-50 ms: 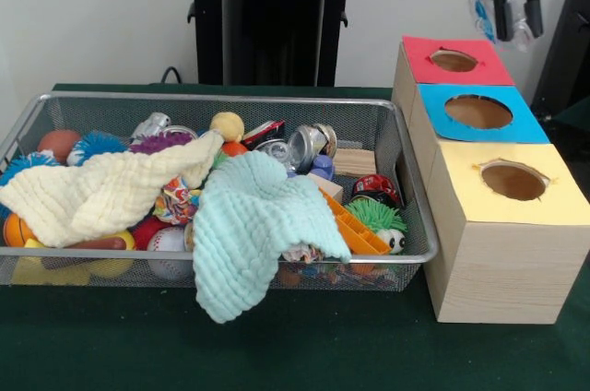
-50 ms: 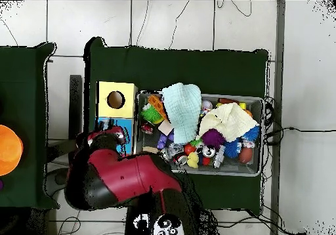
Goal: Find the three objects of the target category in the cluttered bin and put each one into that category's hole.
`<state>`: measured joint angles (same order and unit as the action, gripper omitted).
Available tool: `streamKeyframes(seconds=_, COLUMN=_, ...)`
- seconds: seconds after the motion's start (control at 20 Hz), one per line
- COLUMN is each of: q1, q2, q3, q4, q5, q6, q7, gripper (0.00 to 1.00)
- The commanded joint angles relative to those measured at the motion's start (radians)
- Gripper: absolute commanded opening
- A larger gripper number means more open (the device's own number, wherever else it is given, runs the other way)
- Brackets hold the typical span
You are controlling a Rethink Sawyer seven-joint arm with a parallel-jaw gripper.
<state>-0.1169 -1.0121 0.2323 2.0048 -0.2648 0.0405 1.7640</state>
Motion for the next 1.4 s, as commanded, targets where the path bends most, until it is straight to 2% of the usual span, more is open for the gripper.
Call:
streamKeyframes(seconds=0.05, q1=0.042, q2=0.053, q3=-0.052, q4=0.099, q5=-0.004, q6=-0.097, q7=0.197, gripper=0.00)
streamKeyframes(seconds=0.4, q1=0.062, q2=0.083, q3=-0.070, q4=0.092, q5=-0.007, q6=-0.186, q7=0.187, gripper=0.00)
streamKeyframes(seconds=0.8, q1=0.017, q2=0.114, q3=-0.028, q4=0.091, q5=-0.045, q6=-0.280, q7=0.180, gripper=0.00)
streamKeyframes(seconds=1.2, q1=-0.053, q2=0.103, q3=0.047, q4=0.100, q5=-0.070, q6=-0.297, q7=0.175, gripper=0.00)
streamKeyframes(seconds=1.4, q1=-0.056, q2=0.118, q3=0.023, q4=0.108, q5=-0.086, q6=-0.372, q7=0.173, gripper=0.00)
